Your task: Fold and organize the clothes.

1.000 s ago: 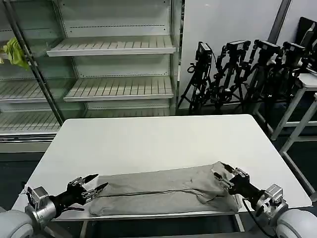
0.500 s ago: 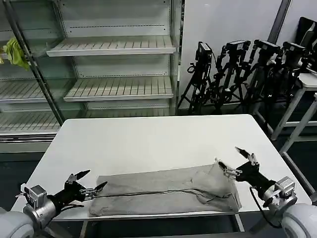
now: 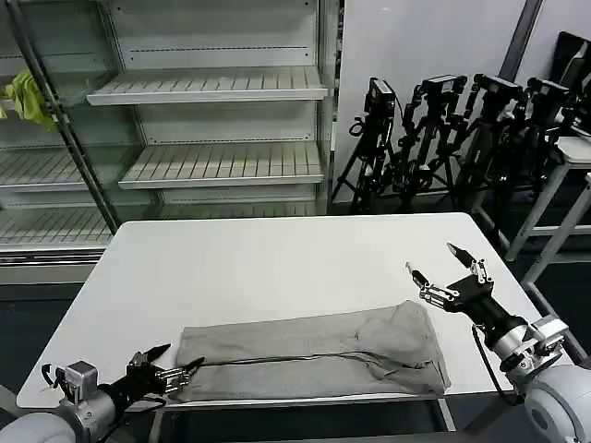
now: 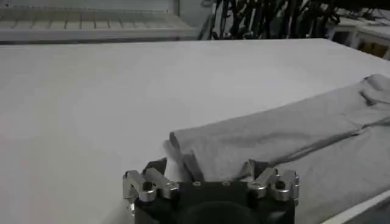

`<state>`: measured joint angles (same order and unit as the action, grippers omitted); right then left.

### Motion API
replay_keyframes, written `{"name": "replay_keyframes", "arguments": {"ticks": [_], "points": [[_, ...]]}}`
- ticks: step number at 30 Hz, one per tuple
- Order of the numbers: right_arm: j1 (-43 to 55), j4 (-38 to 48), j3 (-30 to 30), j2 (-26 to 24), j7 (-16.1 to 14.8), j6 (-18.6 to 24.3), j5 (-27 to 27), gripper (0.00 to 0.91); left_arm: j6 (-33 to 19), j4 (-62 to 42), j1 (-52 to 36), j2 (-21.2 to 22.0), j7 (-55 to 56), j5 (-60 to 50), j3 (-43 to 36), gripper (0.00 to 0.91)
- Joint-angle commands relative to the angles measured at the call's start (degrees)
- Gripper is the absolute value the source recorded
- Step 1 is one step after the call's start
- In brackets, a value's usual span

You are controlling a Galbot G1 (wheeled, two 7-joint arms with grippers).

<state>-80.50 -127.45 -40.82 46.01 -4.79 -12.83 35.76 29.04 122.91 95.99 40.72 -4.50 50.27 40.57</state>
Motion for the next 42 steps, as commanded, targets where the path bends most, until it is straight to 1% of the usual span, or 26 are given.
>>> {"name": "replay_keyframes", "arguments": {"ticks": [1,9,18,24,33,42], "points": [[1.28,-2.06,0.85,1.31,0.33,0.37,-0.52,0.907,2.26,0.58,0.84,1.57,1.39,0.71,-0.91,0.907],[0.18,-3.61,1.5,2.11,0.32,0.65,-1.19,0.907,2.11,0.65,1.13,3.11,0.71,-0.55,-1.18,0.907],[-0.32,-3.78,1.74,2.85,0.25,0.62,-1.78,0.907,2.28,3.26,3.01,2.67,0.1,0.67,1.13,0.907],[-0.47,-3.23,1.61,3.33,0.22,0.59,-1.93,0.907,2.57,3.4,0.62,2.94,1.47,5.08,1.43,0.907],[-1.03,-2.0,2.2,4.54,0.28,0.59,-2.85,0.907,3.98,0.08,-4.56,2.92,5.09,13.94,1.11,0.907],[-1.13,-1.8,2.86,5.9,0.36,0.56,-3.85,0.907,4.09,-3.63,-5.09,2.51,6.49,15.71,-0.19,0.907]]}}
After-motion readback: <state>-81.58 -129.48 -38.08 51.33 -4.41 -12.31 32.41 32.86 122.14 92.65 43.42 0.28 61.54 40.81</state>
